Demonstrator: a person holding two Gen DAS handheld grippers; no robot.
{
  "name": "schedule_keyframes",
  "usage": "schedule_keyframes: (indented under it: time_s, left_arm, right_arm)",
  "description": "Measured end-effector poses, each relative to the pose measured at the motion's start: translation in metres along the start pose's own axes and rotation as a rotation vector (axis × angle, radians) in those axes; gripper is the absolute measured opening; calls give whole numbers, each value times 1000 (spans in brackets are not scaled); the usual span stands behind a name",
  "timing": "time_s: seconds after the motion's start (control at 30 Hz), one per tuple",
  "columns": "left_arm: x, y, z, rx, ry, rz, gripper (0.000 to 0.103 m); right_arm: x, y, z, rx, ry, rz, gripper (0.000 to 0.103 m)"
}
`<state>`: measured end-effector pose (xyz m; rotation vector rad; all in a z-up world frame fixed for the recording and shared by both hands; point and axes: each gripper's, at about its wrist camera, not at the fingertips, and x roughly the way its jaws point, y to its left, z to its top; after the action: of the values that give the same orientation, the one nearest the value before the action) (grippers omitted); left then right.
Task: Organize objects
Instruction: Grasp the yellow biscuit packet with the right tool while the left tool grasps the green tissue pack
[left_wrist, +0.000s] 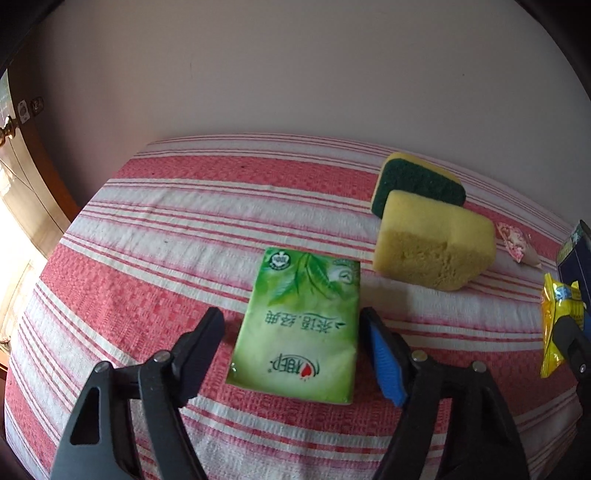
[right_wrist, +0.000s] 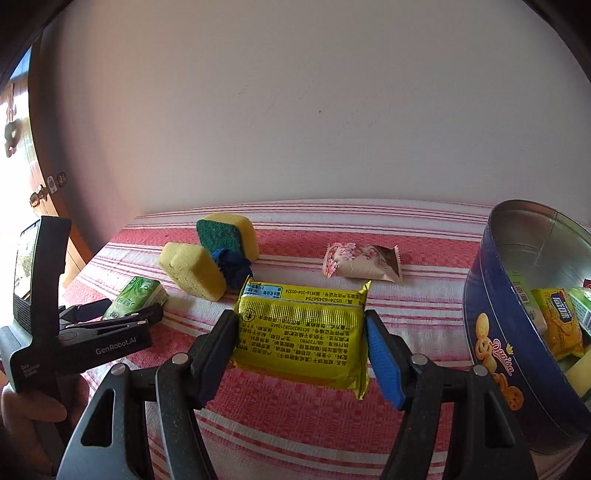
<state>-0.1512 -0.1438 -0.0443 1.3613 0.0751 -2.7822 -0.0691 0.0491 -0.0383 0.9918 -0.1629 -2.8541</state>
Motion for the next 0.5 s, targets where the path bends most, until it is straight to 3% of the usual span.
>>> schedule_keyframes:
  time_s: [0.17,0.3,0.37,0.4,0.5]
  left_arm:
    - [-1,0,1,-5,0,5,72]
    - [0,1,2,13,11,-16,82]
    - [0,3,3,13,12,-20,82]
    - [-1,5,3,6,8,-20,78]
    - [-8,14,2,-53,-16,-1,52]
  right_arm:
    - [0,-4,-4,13,13,3,70]
    - [-1,-7,-5,24,6,5,70]
    - [-1,-8,-6,31,5,6,70]
    - [-2,-9,-6,37,4,5,70]
    - [-2,-13,-6,54,5,4,70]
